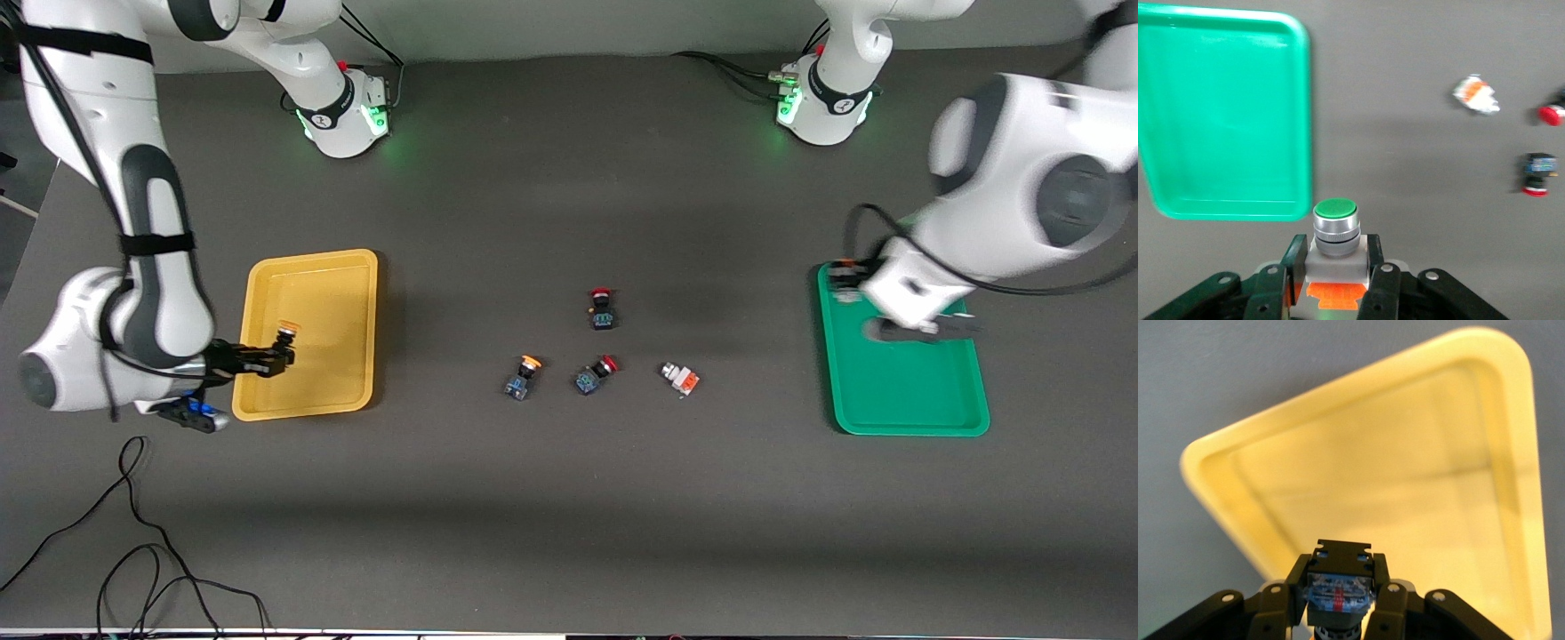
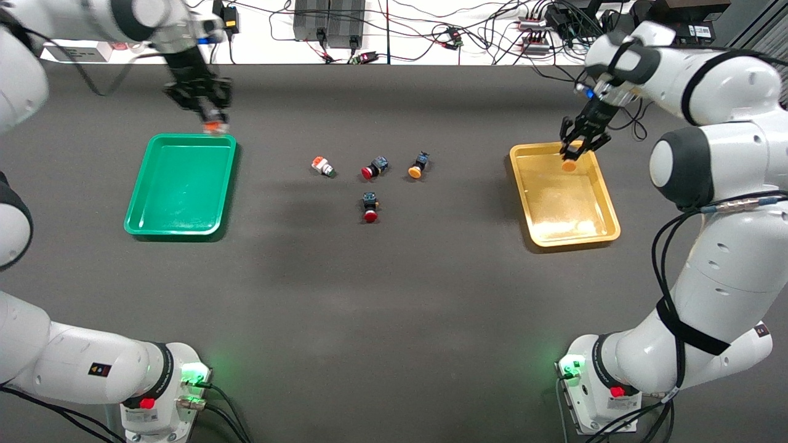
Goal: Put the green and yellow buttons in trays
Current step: 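Lower the yellow button into the yellow tray while the left gripper lowers its button, then move the right gripper back to the buttons while the left gripper withdraws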
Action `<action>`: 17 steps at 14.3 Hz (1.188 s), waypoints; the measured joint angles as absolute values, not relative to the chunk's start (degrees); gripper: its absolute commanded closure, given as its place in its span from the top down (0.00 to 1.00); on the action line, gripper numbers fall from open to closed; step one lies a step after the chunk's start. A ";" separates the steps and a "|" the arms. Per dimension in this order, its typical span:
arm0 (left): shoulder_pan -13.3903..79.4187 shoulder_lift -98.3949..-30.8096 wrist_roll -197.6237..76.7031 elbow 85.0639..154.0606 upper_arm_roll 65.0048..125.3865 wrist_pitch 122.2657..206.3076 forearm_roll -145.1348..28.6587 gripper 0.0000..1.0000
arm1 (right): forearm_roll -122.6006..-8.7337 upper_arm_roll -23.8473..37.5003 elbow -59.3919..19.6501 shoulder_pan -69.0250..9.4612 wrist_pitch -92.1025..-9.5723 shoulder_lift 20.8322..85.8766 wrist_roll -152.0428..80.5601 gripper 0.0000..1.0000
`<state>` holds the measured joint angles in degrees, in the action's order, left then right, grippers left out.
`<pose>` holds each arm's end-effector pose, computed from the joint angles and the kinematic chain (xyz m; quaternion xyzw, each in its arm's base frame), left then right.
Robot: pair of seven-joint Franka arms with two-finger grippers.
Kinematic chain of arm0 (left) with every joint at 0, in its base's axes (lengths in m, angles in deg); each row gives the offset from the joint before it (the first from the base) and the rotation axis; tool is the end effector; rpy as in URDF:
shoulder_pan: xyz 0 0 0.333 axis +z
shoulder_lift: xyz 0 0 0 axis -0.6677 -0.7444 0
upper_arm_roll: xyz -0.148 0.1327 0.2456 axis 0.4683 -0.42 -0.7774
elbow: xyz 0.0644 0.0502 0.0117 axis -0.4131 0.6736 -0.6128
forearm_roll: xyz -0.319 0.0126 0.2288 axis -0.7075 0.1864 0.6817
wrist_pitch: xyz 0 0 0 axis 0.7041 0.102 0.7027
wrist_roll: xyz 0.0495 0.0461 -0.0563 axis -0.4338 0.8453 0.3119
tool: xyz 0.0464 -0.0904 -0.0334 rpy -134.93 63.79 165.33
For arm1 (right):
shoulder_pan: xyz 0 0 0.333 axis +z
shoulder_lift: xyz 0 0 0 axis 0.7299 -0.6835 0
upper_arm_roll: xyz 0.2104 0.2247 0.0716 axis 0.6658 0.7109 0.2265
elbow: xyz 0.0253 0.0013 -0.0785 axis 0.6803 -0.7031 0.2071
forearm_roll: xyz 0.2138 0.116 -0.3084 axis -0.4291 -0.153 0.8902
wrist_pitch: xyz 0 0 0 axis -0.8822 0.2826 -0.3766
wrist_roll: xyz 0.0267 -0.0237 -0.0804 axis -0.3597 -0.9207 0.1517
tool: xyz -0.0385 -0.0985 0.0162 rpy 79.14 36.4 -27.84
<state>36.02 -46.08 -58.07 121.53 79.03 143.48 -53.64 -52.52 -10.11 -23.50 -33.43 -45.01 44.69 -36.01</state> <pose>0.5676 -0.0859 0.4688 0.9931 0.0159 -0.1134 0.0233 0.6097 -0.0528 0.2329 -0.9712 0.1296 0.1756 0.0952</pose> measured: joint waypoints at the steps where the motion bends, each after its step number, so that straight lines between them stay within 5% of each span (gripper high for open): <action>1: 39.19 -46.46 -60.67 121.70 78.95 143.58 -52.14 0.18 | -52.50 -10.11 -25.58 -33.04 -48.92 44.28 -38.00 0.00; 2: 41.73 -47.22 -62.69 122.04 78.89 144.31 -50.45 0.18 | -52.49 -10.12 -27.31 -32.99 -52.03 43.96 -39.93 0.10; 3: 43.37 -48.37 -64.22 122.76 78.88 146.37 -49.26 0.18 | -52.49 -10.21 -28.52 -33.00 -54.12 43.64 -41.09 0.63; 4: 44.03 -49.89 -64.99 123.97 78.88 149.46 -48.71 0.18 | -52.49 -10.25 -29.28 -33.02 -55.37 43.44 -41.63 0.99; 8: 44.23 -58.69 -65.08 131.81 79.08 167.05 -47.85 0.20 | -52.49 -10.33 -28.80 -32.58 -55.14 44.36 -41.71 1.00; 11: 44.27 -64.80 -65.10 134.71 79.11 175.82 -46.84 0.27 | -52.49 -10.31 -22.61 -29.38 -45.10 46.93 -35.62 1.00; 12: 44.29 -65.88 -65.10 134.71 79.12 176.68 -46.47 0.43 | -52.50 -10.26 -20.11 -27.61 -42.70 47.61 -32.62 1.00; 13: 44.30 -66.20 -65.10 134.69 79.14 176.84 -46.20 0.81 | -52.56 -10.17 -18.06 -25.50 -41.59 48.08 -28.93 1.00; 14: 44.30 -66.16 -65.10 134.65 79.15 176.84 -45.94 1.00 | -52.67 -10.00 -16.46 -23.23 -41.20 48.15 -24.42 1.00; 17: 44.32 -65.95 -65.27 133.26 79.26 175.74 -45.55 1.00 | -57.21 -8.70 -13.77 -15.90 -43.81 45.86 -11.60 1.00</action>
